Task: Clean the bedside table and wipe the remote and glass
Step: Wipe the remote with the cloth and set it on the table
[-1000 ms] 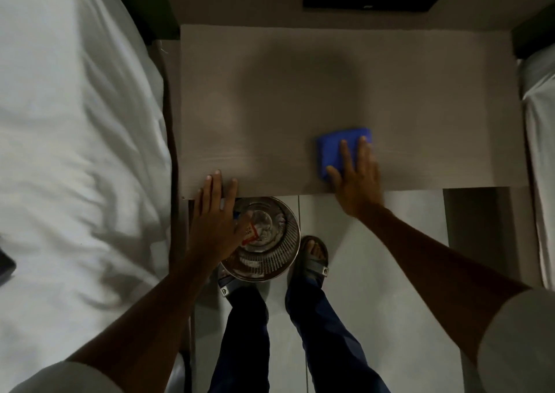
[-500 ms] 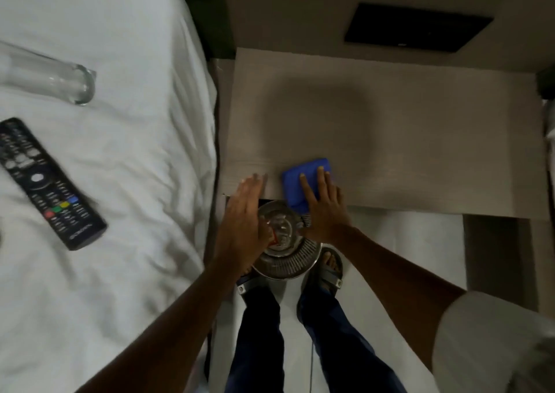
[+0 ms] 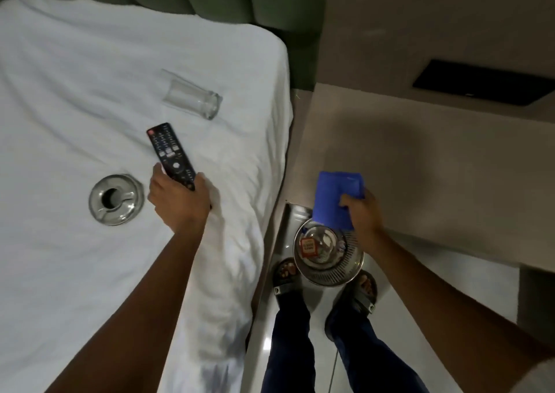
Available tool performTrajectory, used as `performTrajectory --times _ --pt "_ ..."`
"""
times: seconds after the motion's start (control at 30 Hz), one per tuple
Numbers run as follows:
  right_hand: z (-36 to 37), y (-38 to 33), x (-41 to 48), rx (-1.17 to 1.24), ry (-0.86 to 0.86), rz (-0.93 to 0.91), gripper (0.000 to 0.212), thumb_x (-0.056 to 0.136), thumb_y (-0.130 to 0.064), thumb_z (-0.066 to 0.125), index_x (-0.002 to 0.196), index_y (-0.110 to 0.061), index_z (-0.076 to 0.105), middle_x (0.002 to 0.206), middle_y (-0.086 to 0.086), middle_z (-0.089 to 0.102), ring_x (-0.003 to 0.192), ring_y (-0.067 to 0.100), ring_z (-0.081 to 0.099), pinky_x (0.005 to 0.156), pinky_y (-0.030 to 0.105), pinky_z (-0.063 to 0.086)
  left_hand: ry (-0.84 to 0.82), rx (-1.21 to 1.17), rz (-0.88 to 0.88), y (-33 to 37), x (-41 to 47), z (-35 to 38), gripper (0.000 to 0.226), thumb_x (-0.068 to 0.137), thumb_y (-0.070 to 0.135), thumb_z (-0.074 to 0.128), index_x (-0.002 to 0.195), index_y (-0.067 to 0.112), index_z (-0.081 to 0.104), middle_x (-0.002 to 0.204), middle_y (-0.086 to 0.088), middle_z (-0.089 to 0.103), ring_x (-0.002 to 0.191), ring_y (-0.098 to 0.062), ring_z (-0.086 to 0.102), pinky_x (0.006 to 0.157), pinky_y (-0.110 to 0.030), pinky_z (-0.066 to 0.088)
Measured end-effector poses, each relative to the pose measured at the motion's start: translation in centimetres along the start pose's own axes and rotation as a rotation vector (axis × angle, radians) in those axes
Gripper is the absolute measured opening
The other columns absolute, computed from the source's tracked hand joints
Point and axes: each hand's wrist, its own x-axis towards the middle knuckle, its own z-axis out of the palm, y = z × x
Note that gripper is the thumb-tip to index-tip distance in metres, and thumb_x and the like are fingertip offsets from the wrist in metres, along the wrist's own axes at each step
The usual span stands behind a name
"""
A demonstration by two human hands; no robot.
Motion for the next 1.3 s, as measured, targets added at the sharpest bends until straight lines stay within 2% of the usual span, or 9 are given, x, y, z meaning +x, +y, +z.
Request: performTrajectory --times 0.17,0.3,0.4,0.5,0.57,0.7,0.97,1.13,1.3 --pt "1.2 -5.1 -1.4 0.343 -0.185 0.119 0.041 0.081 -0.01 0.069 0.12 -0.014 0.059 0.114 0.008 0.066 0.099 0.027 0.065 0.082 0.043 0.055 -0.178 -0.185 -0.283 0.9 1.2 -1.4 0.067 0.072 0.028 0.076 0.131 0.01 0.05 0.124 -0.011 0.064 0.11 -0.03 0.064 0.094 -0.042 0.054" --pt "4.0 -8.9 -2.6 0.032 -0.204 -0.196 0.032 0.077 -0.001 0.066 0.108 -0.005 0.057 0.097 0.015 0.065 0.088 0.026 0.063 0.075 0.039 0.051 -0.296 -0.453 -0.346 1.3 -2.0 -2.5 0.046 0.078 0.017 0.069 0.118 0.02 0.047 0.105 -0.009 0.07 0.076 -0.027 0.072 0.068 -0.039 0.061" --pt "6.2 -11.3 -3.6 -0.155 -0.266 -0.491 0.02 0.08 0.002 0.057 0.094 -0.009 0.049 0.071 -0.001 0.054 0.058 0.001 0.049 0.057 0.013 0.038 -0.469 -0.709 -0.295 2.2 -5.7 -2.5 0.039 0.087 0.007 0.065 0.119 0.021 0.047 0.093 -0.004 0.072 0.056 -0.024 0.069 0.047 -0.03 0.054" --pt "7.7 -13.7 -3.4 -0.368 -0.167 -0.752 0.041 0.078 0.007 0.049 0.117 -0.004 0.054 0.095 0.007 0.064 0.074 0.008 0.057 0.069 0.005 0.04 -0.706 -0.826 -0.344 3.6 -8.5 -1.7 0.031 0.096 0.042 0.054 0.119 0.023 0.058 0.096 -0.007 0.075 0.058 -0.025 0.069 0.045 -0.03 0.053" --pt "8.1 -14.8 -3.1 -0.486 -0.153 -0.821 0.047 0.076 0.008 0.048 0.122 -0.001 0.054 0.112 0.017 0.064 0.093 0.027 0.061 0.084 0.024 0.047 -0.847 -0.84 -0.376 4.6 -9.0 -0.9 0.046 0.098 0.057 0.036 0.117 0.024 0.062 0.099 -0.007 0.077 0.062 -0.027 0.07 0.048 -0.031 0.054" --pt "8.1 -14.7 -3.3 -0.649 -0.221 -0.692 0.049 0.086 0.001 0.046 0.134 -0.006 0.046 0.14 0.015 0.05 0.126 0.03 0.048 0.1 0.036 0.042 -0.925 -0.769 -0.305 6.6 -8.0 0.3 0.052 0.099 0.057 0.031 0.104 0.023 0.07 0.099 -0.007 0.077 0.064 -0.029 0.071 0.05 -0.032 0.056" --pt "5.6 -13.0 -5.3 -0.554 -0.167 -0.656 0.053 0.084 0.006 0.042 0.136 -0.007 0.045 0.145 0.01 0.045 0.139 0.019 0.033 0.116 0.033 0.025 -0.952 -0.784 -0.242 9.7 -7.2 3.6 0.025 0.096 0.029 0.047 0.096 0.018 0.069 0.076 -0.001 0.077 0.069 -0.014 0.074 0.053 -0.023 0.056" --pt "0.7 -10.5 -6.8 -0.443 -0.094 -0.594 0.052 0.082 0.007 0.045 0.133 -0.007 0.049 0.142 0.011 0.049 0.137 0.019 0.036 0.117 0.035 0.024 -1.091 -1.048 -0.516 11.7 -11.7 7.3 0.023 0.096 0.029 0.048 0.101 0.016 0.065 0.088 -0.003 0.076 0.083 -0.014 0.073 0.078 -0.03 0.057" --pt "-6.0 -6.2 -6.7 -0.451 -0.025 -0.487 0.05 0.08 0.001 0.047 0.129 -0.004 0.053 0.134 0.015 0.056 0.127 0.027 0.047 0.11 0.042 0.035 -1.123 -0.935 -0.656 14.6 -14.5 12.5 0.054 0.102 0.049 0.03 0.089 0.013 0.067 0.068 -0.003 0.076 0.06 -0.012 0.073 0.056 -0.024 0.058"
